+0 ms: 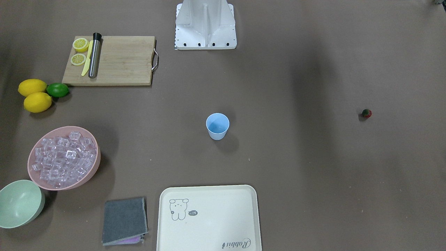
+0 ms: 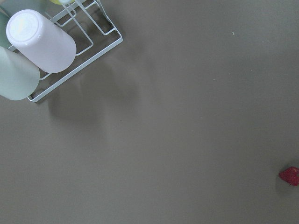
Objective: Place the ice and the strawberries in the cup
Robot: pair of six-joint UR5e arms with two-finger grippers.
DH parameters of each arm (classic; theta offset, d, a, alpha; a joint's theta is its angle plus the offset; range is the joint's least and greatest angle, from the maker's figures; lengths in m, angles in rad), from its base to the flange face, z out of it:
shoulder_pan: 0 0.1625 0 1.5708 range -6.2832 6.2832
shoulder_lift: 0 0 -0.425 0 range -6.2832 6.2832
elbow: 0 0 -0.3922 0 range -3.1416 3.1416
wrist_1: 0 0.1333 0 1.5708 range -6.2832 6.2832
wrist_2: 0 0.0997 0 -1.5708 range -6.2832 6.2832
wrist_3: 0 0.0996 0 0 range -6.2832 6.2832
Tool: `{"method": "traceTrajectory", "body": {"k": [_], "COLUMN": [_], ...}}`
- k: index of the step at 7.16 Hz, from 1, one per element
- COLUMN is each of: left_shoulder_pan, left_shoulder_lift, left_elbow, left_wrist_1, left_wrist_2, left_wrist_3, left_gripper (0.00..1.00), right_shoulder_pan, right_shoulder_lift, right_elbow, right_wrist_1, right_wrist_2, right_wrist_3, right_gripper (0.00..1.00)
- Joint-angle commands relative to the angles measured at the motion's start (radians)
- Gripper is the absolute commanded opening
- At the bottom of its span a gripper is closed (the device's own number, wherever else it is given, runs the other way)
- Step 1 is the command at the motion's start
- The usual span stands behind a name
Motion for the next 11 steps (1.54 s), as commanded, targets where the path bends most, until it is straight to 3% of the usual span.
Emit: {"method": "traceTrajectory", "body": {"k": [1,11], "left_shoulder_pan": [-0.001,0.003], "left_shoulder_lift": [0.0,-0.008], "left_elbow": [0.006,-0.015], "left_wrist_1": [0.0,0.001], "left_wrist_2": [0.0,0.008], "left_wrist_3": [0.001,-0.007], "left_gripper": [0.98,0.98], "right_shoulder_pan": [0.0,0.002], "right_shoulder_lift": [-0.003,-0.049], "right_elbow": [0.055,0.08], "right_wrist_1": [-0.009,0.0], "right_wrist_2": [0.005,-0.003], "right_wrist_3": [0.0,-0.003], "right_gripper": [0.99,0.99]}}
